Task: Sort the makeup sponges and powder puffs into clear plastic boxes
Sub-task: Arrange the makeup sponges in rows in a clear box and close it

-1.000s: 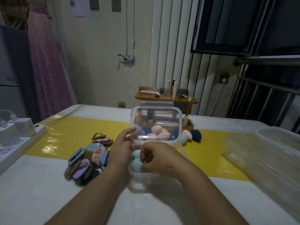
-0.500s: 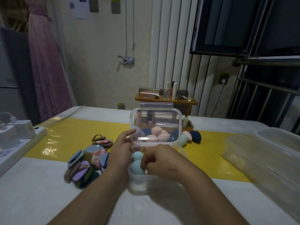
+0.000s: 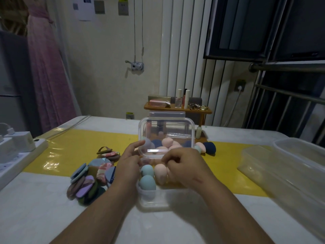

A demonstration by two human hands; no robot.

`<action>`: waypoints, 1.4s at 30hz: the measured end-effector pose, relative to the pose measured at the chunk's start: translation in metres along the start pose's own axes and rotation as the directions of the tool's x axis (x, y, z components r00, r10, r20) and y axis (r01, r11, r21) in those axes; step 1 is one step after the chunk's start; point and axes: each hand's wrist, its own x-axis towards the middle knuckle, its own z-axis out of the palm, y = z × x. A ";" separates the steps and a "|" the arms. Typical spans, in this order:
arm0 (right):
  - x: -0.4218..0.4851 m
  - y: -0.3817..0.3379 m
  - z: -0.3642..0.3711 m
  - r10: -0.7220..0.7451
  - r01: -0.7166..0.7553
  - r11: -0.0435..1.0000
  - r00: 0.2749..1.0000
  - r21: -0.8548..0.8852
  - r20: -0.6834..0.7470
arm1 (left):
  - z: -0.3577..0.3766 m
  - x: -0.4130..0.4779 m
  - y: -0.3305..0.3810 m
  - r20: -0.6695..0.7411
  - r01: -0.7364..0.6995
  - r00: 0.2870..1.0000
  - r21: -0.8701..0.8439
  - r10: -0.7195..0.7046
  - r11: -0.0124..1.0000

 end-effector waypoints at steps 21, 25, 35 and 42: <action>0.024 0.092 -0.004 0.446 -0.445 0.882 0.894 -0.153 -0.029 | -0.003 0.005 -0.003 -0.035 0.003 0.999 0.007 -0.003 1.000; 0.022 0.086 -0.002 0.520 -0.525 0.836 0.851 -0.159 -0.076 | -0.002 0.005 -0.002 -0.042 -0.006 0.999 0.011 0.007 1.000; 0.022 0.090 -0.005 0.476 -0.468 0.878 0.835 0.099 -0.275 | 0.000 0.003 -0.001 -0.047 -0.007 0.999 0.020 0.008 1.000; 0.011 0.076 -0.025 0.416 -0.315 0.908 0.742 0.275 -0.526 | 0.001 -0.001 0.001 -0.048 -0.009 0.999 0.023 0.010 1.000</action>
